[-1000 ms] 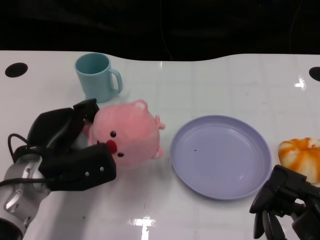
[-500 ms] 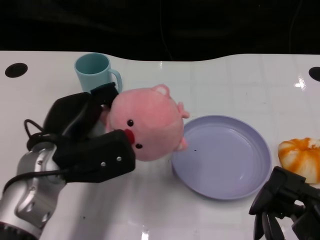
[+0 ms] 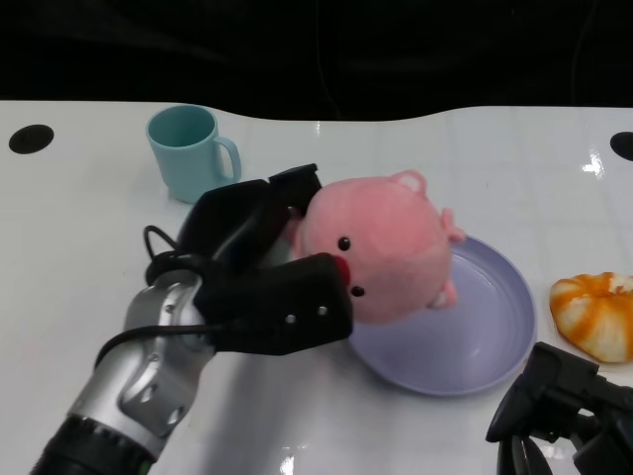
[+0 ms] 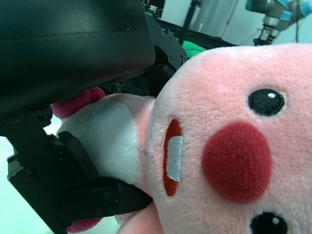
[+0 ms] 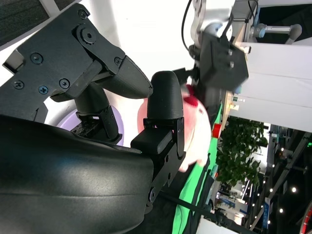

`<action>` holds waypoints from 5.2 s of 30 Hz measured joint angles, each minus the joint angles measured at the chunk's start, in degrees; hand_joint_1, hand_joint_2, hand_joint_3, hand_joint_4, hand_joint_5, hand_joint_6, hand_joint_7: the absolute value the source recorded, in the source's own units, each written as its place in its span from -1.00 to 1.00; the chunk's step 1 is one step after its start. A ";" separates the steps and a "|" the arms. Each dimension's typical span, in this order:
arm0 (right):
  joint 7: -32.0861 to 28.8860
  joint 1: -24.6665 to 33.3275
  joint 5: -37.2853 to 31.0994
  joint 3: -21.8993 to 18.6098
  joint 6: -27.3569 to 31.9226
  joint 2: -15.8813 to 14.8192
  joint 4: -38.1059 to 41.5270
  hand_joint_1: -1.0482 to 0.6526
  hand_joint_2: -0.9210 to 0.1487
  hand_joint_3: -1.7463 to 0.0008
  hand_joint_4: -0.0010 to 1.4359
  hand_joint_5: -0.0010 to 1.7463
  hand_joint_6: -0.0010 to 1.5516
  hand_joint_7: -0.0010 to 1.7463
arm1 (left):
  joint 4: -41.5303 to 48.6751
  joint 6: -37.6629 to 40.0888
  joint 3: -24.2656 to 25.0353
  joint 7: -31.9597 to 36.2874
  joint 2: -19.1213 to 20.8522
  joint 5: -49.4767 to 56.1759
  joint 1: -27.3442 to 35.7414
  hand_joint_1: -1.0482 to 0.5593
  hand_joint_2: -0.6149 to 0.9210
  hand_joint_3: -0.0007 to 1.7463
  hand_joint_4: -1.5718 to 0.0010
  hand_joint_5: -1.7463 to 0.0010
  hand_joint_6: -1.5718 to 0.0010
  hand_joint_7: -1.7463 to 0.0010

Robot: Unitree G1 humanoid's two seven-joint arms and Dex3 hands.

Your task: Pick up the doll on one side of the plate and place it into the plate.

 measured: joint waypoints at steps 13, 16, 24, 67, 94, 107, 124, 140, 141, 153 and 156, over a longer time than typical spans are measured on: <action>-0.44 0.81 -0.27 0.29 1.04 0.00 -0.90 0.04 0.01 -0.75 0.01 1.00 -0.22 0.79 | 11.61 4.53 -5.75 -0.28 -8.48 3.91 -10.23 0.00 0.49 0.23 -0.18 -1.00 0.13 -1.00; -0.47 0.72 -0.52 0.47 0.84 0.01 -0.92 0.01 0.00 -0.73 0.01 1.00 -0.23 0.80 | 14.82 5.18 -6.40 -0.24 -10.11 3.98 -12.13 0.00 0.56 0.14 -0.17 -1.00 0.16 -0.96; -0.67 0.63 -0.94 1.09 0.84 0.07 -1.01 -0.02 -0.04 -0.70 0.00 1.00 -0.24 0.81 | 21.95 5.25 -6.82 -0.18 -12.49 3.87 -15.14 0.00 0.62 0.10 -0.15 -1.00 0.11 -0.83; -1.02 -0.32 0.01 0.30 3.25 0.02 -2.63 0.03 0.00 -0.73 0.00 1.00 -0.25 0.82 | -4.78 2.18 -8.57 -17.12 3.52 2.93 -7.30 -1.00 1.00 -0.33 0.98 0.99 0.99 0.99; -1.01 -1.00 0.48 0.14 4.98 -0.07 -2.48 0.03 -0.03 -0.70 -0.01 1.00 -0.25 0.80 | -22.90 -14.91 12.50 -15.98 7.60 -23.50 19.13 -0.01 0.99 -0.89 0.45 -0.08 0.16 0.85; -0.94 -0.75 0.68 0.14 5.28 -0.07 -2.49 0.02 -0.03 -0.70 -0.02 1.00 -0.25 0.80 | -30.97 -6.97 18.17 -16.39 0.17 -45.44 33.97 0.19 0.47 0.41 0.25 -0.71 0.32 -0.56; -0.84 -0.76 0.81 0.13 5.49 -0.12 -2.77 -0.01 -0.03 -0.68 -0.02 1.00 -0.25 0.79 | -47.69 24.65 21.53 -11.97 -2.00 -63.92 43.69 0.14 0.47 0.51 -0.07 -1.00 0.16 -0.89; 0.09 -0.83 1.19 -0.91 4.18 -0.47 -1.56 0.04 -0.03 -0.68 -0.03 1.00 -0.22 0.78 | -41.76 32.07 24.43 -13.47 -1.60 -68.52 42.04 0.11 0.45 0.53 -0.13 -1.00 0.14 -1.00; 0.11 -0.83 1.23 -1.04 4.09 -0.47 -1.46 0.05 -0.03 -0.69 -0.03 1.00 -0.22 0.78 | -41.42 32.62 24.55 -13.48 -1.59 -68.59 41.85 0.12 0.45 0.55 -0.13 -1.00 0.14 -1.00; 0.86 -1.02 1.64 -1.74 2.25 -0.63 0.08 0.05 -0.02 -0.69 0.00 1.00 -0.22 0.78 | -38.96 32.81 24.50 -16.07 -1.55 -68.48 40.41 0.11 0.35 0.63 -0.12 -1.00 0.12 -0.99; 1.08 -1.04 1.63 -1.79 1.45 -0.70 0.78 0.05 -0.03 -0.68 0.01 1.00 -0.22 0.77 | -38.84 32.62 24.51 -16.60 -1.57 -68.38 40.41 0.11 0.34 0.63 -0.12 -1.00 0.11 -0.98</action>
